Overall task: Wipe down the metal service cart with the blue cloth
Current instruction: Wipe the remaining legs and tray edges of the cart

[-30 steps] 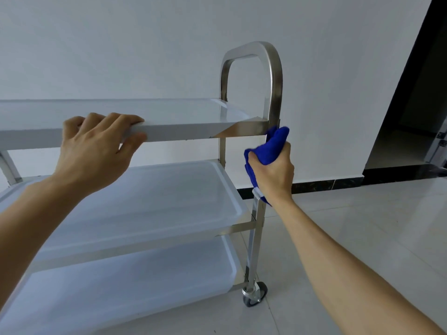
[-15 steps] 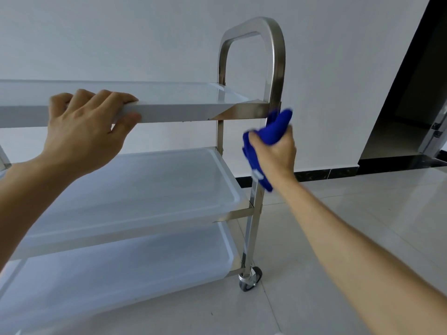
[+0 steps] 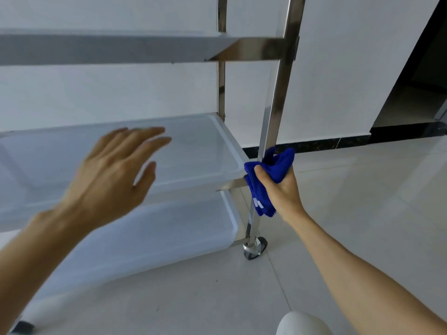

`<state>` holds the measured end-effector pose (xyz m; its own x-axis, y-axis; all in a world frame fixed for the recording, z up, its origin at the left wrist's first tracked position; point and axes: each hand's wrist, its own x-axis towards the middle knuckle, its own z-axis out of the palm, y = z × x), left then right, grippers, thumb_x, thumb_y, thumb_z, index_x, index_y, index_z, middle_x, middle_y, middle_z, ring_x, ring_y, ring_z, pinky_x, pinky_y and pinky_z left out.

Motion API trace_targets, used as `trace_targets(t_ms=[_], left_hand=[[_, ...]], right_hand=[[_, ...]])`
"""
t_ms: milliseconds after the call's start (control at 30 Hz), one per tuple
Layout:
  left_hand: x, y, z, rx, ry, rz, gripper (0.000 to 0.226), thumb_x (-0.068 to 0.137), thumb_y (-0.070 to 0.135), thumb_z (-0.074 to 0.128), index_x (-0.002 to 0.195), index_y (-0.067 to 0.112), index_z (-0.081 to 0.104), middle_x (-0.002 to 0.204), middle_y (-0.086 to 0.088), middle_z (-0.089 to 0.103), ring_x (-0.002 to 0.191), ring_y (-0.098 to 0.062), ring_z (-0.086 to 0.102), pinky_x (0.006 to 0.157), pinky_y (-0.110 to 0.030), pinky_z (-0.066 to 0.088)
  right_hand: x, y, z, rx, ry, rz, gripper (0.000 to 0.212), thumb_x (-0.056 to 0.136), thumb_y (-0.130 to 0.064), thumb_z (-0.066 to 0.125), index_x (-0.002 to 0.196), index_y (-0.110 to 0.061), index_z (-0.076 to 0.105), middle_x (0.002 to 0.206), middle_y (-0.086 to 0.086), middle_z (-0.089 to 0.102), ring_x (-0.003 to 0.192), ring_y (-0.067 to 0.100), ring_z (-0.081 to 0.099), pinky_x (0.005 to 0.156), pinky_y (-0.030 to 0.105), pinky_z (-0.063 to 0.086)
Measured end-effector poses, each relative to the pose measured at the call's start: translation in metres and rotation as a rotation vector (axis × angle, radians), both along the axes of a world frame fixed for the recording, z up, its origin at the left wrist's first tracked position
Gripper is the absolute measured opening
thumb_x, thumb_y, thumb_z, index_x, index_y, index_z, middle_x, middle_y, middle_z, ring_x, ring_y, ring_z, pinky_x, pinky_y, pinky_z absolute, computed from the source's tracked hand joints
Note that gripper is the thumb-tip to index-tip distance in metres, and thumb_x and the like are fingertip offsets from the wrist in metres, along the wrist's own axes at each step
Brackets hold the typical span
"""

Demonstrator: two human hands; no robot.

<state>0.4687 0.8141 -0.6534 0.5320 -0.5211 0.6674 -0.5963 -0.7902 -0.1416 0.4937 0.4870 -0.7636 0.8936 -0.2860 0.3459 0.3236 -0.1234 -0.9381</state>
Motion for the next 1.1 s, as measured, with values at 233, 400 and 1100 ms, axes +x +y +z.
trace_targets(t_ms=[233,400,1100], left_hand=[[0.010,-0.014,-0.077,0.029,0.424,0.277,0.052,0.096,0.041,0.047,0.147,0.029,0.045,0.150,0.004,0.047,0.135,-0.030,0.044,0.109,-0.048,0.032],[0.012,-0.014,-0.097,0.010,0.256,0.294,0.053,0.091,0.046,0.046,0.141,0.028,0.049,0.143,0.004,0.055,0.129,-0.029,0.050,0.104,-0.049,0.033],[0.021,-0.014,-0.114,-0.059,0.101,0.296,0.047,0.100,0.052,0.042,0.139,0.028,0.049,0.143,0.005,0.055,0.126,-0.031,0.052,0.100,-0.049,0.033]], right_hand=[[0.007,-0.002,-0.026,-0.111,0.040,0.035,0.072,0.065,-0.022,0.093,0.121,-0.026,0.048,0.106,-0.007,0.068,0.101,0.012,0.068,0.086,0.033,0.058],[0.017,0.010,-0.043,-0.202,0.046,-0.182,0.066,0.066,-0.029,0.088,0.110,-0.042,0.041,0.094,-0.030,0.064,0.088,-0.005,0.065,0.070,0.007,0.050],[0.019,0.014,-0.116,-0.140,0.249,-0.207,0.051,0.072,-0.035,0.082,0.112,-0.020,0.055,0.098,-0.008,0.070,0.092,0.010,0.069,0.085,0.033,0.058]])
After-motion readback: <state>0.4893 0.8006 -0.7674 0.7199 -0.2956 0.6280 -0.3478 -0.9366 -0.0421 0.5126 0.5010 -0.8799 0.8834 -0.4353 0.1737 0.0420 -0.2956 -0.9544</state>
